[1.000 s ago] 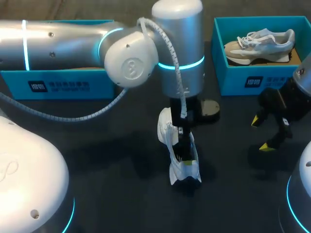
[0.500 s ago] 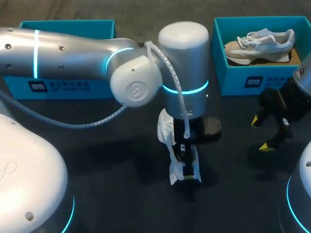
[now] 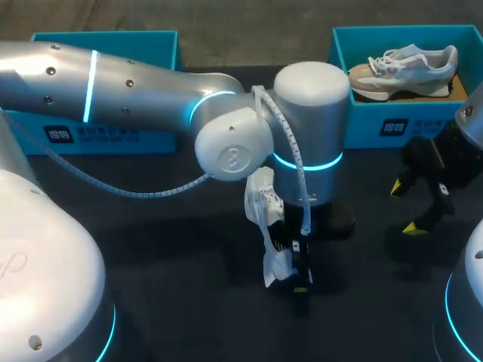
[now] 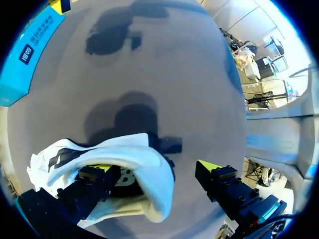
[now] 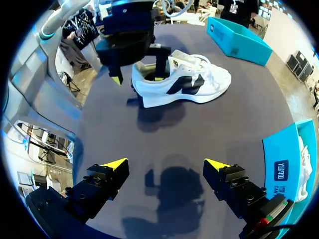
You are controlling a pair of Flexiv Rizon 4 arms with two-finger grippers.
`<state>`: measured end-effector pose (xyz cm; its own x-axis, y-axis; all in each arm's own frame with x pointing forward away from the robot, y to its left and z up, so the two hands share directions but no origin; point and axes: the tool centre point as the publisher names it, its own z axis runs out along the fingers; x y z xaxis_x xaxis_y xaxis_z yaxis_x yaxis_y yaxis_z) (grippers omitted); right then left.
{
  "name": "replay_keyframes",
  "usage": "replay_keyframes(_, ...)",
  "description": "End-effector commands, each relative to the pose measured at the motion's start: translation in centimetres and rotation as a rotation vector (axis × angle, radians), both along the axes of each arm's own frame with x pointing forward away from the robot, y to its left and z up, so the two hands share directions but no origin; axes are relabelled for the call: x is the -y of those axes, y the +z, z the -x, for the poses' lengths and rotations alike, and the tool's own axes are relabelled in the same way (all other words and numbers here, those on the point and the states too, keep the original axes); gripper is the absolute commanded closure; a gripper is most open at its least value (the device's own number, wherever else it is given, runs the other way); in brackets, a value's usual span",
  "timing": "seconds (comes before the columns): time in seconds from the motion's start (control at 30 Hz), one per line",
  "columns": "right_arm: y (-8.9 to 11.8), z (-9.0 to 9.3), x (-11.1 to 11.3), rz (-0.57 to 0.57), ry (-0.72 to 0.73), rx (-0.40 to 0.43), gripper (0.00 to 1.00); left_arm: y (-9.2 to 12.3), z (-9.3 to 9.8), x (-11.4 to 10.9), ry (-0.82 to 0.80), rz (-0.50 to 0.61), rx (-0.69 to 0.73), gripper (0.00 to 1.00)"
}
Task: Take the shoe out of the shoebox, open the shoe tongue, remove and reinsert the insole, then place the shoe into the shoebox
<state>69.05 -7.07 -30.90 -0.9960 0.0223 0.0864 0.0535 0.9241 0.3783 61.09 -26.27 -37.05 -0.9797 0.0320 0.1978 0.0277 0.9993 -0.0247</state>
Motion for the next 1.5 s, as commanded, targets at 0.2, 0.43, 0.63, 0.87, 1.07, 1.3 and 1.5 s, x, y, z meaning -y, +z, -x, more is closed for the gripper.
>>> replay_keyframes(0.2,0.0,0.1,0.0,0.002,-0.001,0.001,0.0,-1.1,1.0,-0.3,0.025,-0.009,0.015,0.22)
replay_keyframes(0.43,0.0,0.1,0.0,0.002,-0.001,0.001,0.0,-1.4,1.4,-0.7,0.048,-0.021,0.037,0.42)
replay_keyframes(0.63,0.0,0.1,0.0,0.002,-0.001,0.001,0.0,-1.6,1.3,-0.8,0.062,-0.032,0.045,0.52)
replay_keyframes(0.87,0.0,0.1,0.0,0.002,-0.001,0.001,0.0,-1.9,1.1,-0.8,0.073,-0.039,0.046,1.0)
replay_keyframes(1.07,0.0,0.1,0.0,0.002,-0.001,0.001,0.0,-1.5,0.7,-1.4,0.071,-0.042,0.043,1.0)
replay_keyframes(1.3,0.0,0.1,0.0,0.002,-0.001,0.001,0.0,0.3,-0.7,-2.7,0.045,-0.042,0.039,1.0)
replay_keyframes(1.5,0.0,0.1,0.0,0.002,-0.001,0.001,0.0,3.1,-2.8,-4.6,0.017,-0.039,0.046,1.0)
